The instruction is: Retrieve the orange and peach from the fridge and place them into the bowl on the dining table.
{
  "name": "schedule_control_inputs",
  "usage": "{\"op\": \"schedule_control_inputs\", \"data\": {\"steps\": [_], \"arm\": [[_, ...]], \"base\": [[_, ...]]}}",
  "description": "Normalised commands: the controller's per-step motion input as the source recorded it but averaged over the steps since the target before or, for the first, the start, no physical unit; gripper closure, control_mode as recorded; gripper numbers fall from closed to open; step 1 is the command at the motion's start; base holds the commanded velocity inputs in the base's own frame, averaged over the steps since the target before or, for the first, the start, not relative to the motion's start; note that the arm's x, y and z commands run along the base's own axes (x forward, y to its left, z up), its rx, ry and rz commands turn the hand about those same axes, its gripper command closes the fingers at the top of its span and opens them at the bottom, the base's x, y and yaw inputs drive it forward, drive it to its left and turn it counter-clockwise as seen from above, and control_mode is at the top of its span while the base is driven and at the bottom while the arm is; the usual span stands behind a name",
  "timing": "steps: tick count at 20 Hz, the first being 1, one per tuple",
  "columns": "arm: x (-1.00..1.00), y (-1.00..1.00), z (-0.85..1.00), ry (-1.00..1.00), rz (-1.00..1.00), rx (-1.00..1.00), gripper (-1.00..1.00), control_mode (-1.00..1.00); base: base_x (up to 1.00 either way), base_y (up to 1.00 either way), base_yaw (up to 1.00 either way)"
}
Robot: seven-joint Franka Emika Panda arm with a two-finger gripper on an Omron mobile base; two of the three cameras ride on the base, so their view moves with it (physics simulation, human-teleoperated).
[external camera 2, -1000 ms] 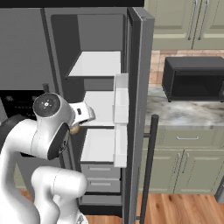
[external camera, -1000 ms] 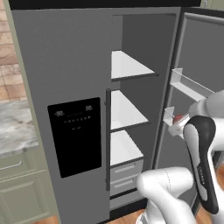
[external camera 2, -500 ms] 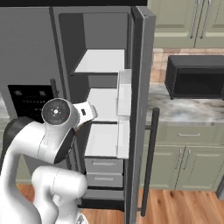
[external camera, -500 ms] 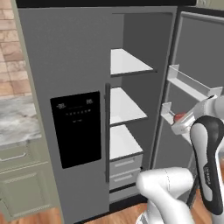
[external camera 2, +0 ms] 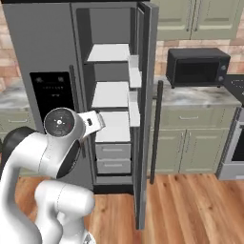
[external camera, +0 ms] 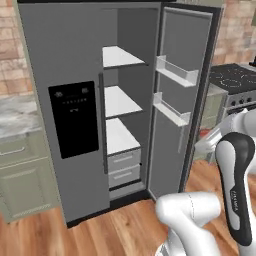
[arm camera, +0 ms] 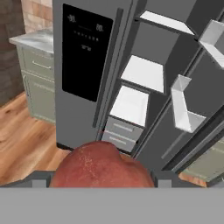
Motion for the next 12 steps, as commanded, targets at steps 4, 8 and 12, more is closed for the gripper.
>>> {"op": "schedule_control_inputs", "data": {"steps": [4, 8, 12], "arm": [[0.0, 0.0, 0.0, 0.0, 0.0, 0.0, 1.0, 1.0], [0.0, 0.0, 0.0, 0.0, 0.0, 0.0, 1.0, 1.0], [0.0, 0.0, 0.0, 0.0, 0.0, 0.0, 1.0, 1.0]], "base": [[-1.0, 0.01, -0.44], [-1.0, 0.0, -0.52], [-1.0, 0.0, -0.54]]}}
